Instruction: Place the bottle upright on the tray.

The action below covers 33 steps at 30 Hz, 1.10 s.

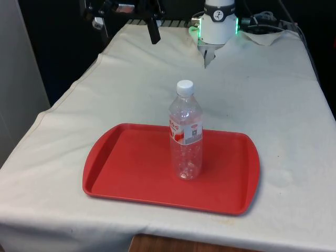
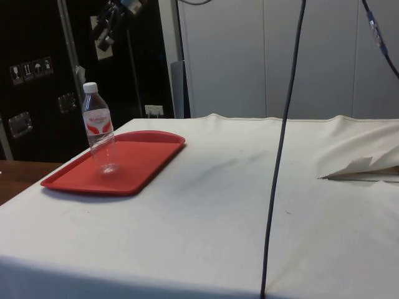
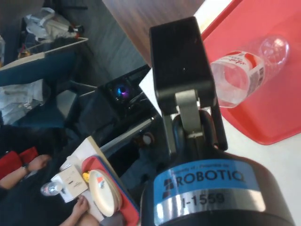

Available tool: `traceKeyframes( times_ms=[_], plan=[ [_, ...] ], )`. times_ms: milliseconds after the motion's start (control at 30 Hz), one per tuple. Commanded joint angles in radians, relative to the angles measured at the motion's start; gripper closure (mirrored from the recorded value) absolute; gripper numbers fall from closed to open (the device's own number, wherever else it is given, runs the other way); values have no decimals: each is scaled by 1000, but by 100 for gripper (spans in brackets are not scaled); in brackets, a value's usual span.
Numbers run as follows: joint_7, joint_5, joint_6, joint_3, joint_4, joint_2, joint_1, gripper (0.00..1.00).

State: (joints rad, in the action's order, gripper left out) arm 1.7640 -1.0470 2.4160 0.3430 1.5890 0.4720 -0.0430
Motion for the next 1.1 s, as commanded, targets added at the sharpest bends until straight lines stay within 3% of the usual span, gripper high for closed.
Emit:
traceKeyframes(
  times_ms=[0,200,233,267,500,533,567,767,800,833,867,1067],
  plan=[
    [-8,21,14,8,4,1,-8,0],
    [-8,59,25,9,3,2,-11,0],
    [0,44,11,0,0,0,-1,0],
    [-9,64,27,9,4,2,-11,0],
    [-11,110,39,10,5,1,-14,0],
    [-1,96,24,0,1,0,-4,0],
    [-11,117,40,10,5,1,-15,0],
    [-12,163,53,11,14,-5,-19,0],
    [-12,169,54,11,15,-6,-19,0],
    [-3,149,39,1,3,0,-8,0],
    [-12,173,55,11,16,-7,-20,0],
    [-10,213,64,15,25,-10,-27,0]
  ],
)
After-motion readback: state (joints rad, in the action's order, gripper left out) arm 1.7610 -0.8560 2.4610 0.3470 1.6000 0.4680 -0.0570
